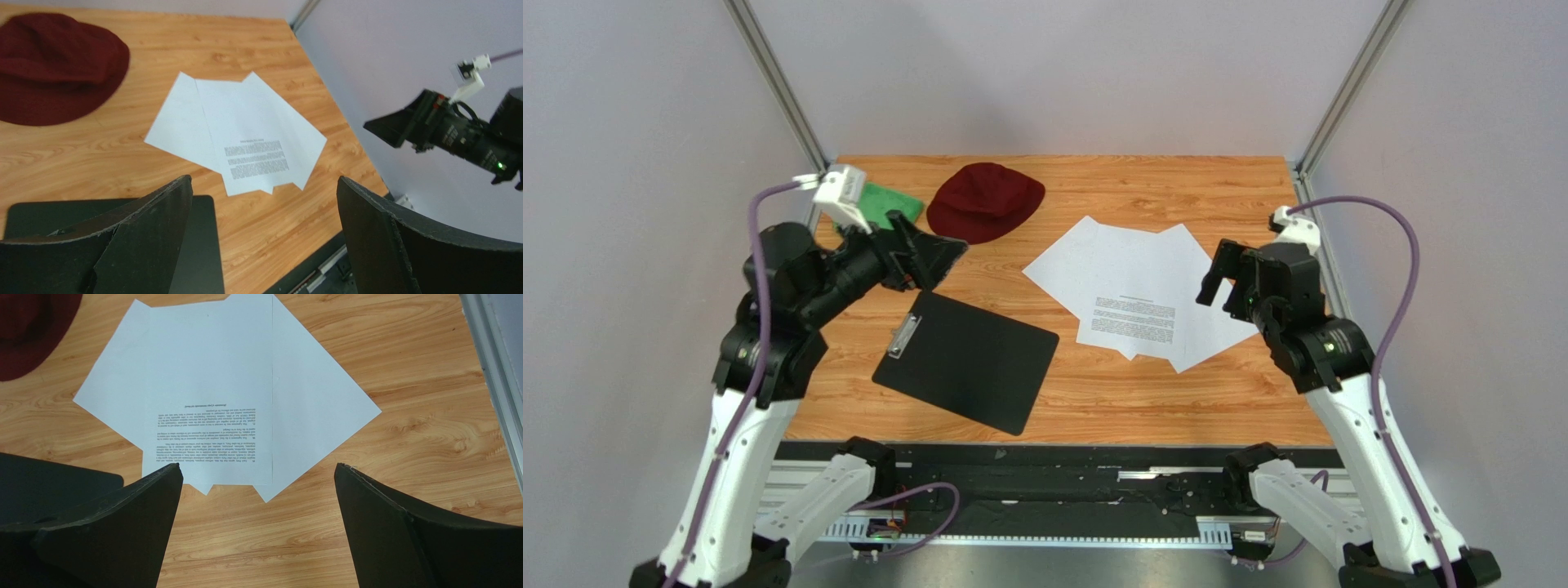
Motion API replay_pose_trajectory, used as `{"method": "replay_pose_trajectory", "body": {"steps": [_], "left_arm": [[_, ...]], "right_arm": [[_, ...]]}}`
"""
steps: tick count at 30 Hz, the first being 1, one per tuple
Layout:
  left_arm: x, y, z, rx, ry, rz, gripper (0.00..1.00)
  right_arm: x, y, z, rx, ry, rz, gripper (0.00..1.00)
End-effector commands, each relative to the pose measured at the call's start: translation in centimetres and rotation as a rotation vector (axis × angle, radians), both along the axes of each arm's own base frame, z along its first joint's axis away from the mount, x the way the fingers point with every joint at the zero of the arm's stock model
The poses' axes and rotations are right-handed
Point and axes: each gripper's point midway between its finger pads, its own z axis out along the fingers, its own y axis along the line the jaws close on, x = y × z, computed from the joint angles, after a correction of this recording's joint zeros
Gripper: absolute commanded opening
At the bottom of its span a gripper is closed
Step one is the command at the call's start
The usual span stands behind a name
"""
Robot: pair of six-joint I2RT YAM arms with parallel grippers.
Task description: Put the files into the folder
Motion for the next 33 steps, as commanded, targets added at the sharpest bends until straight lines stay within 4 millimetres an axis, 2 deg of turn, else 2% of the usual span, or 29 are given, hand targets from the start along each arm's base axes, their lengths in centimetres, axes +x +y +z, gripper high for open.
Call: {"method": "replay_pose_trajectory", "body": {"steps": [1, 2, 3, 4, 5, 6, 7, 8, 9, 10, 11, 12, 13, 14, 15, 16, 20, 22, 23, 26, 28, 33], "left_arm": [[3.1, -5.1, -4.0, 0.083, 0.099, -0.088, 0.95], [3.3, -6.8, -4.5, 0.096, 0.118, -0.125, 0.95], [5.0, -8.5, -7.0, 0.133, 0.190, -0.138, 0.93], [5.8, -9.6, -8.1, 0.155, 0.220, -0.150, 0.92], [6.2, -11.2, -8.0, 0.167, 0.220, -0.174, 0.91], [7.9, -12.9, -11.1, 0.213, 0.288, -0.182, 0.90], [8.6, -14.1, -12.1, 0.232, 0.304, -0.195, 0.89], [9.2, -15.6, -11.8, 0.237, 0.295, -0.212, 0.86], [10.8, -17.1, -15.3, 0.286, 0.359, -0.213, 0.84], [11.4, -17.9, -16.8, 0.310, 0.389, -0.221, 0.83], [12.4, -19.1, -16.2, 0.304, 0.385, -0.228, 0.79], [13.5, -20.3, -19.9, 0.341, 0.453, -0.241, 0.77], [13.8, -21.1, -20.9, 0.349, 0.470, -0.248, 0.76], [14.8, -22.0, -20.9, 0.339, 0.462, -0.249, 0.73], [15.4, -22.7, -23.7, 0.363, 0.508, -0.248, 0.71], [16.0, -23.3, -23.9, 0.357, 0.509, -0.245, 0.68], [17.2, -24.1, -28.4, 0.376, 0.563, -0.224, 0.62], [17.6, -24.6, -29.4, 0.364, 0.578, -0.222, 0.60], [17.6, -24.6, -31.0, 0.380, 0.605, -0.213, 0.58], [17.5, -24.1, -33.5, 0.384, 0.680, -0.167, 0.52], [17.4, -24.0, -34.5, 0.369, 0.726, -0.142, 0.48], [16.8, -23.9, -36.6, 0.344, 0.793, -0.125, 0.48]], "right_arm": [[2.4, 1.1, -2.8, 0.027, 0.068, 0.012, 1.00], [2.9, 0.9, -3.5, 0.038, 0.091, -0.004, 1.00], [3.4, 1.4, -4.6, 0.084, 0.120, 0.021, 1.00], [4.3, 0.5, -6.2, 0.109, 0.171, -0.009, 1.00], [4.7, 0.4, -6.9, 0.139, 0.191, -0.009, 1.00], [4.9, 0.5, -7.6, 0.164, 0.215, 0.000, 1.00], [5.2, -0.3, -9.2, 0.164, 0.252, -0.033, 1.00], [5.7, -0.5, -9.7, 0.176, 0.245, -0.043, 1.00], [6.0, -0.1, -10.3, 0.209, 0.254, -0.020, 1.00], [5.9, -0.5, -12.1, 0.242, 0.293, -0.030, 1.00], [6.7, -0.2, -12.3, 0.277, 0.272, -0.017, 1.00], [6.7, 1.0, -12.7, 0.325, 0.282, 0.033, 0.99], [6.9, 0.1, -14.2, 0.344, 0.314, 0.006, 0.99], [7.2, 0.2, -14.5, 0.351, 0.316, 0.016, 0.99], [7.3, 0.3, -15.1, 0.347, 0.330, 0.029, 0.98], [7.4, 0.4, -16.1, 0.351, 0.360, 0.032, 0.97], [8.4, 0.3, -17.4, 0.344, 0.376, 0.059, 0.94], [8.7, 0.5, -17.7, 0.344, 0.374, 0.079, 0.93], [9.1, 0.6, -17.6, 0.347, 0.362, 0.085, 0.91], [9.6, 1.0, -18.0, 0.360, 0.362, 0.112, 0.87], [9.9, 1.2, -18.6, 0.359, 0.376, 0.118, 0.84], [10.2, 1.6, -20.5, 0.321, 0.434, 0.124, 0.81]]}}
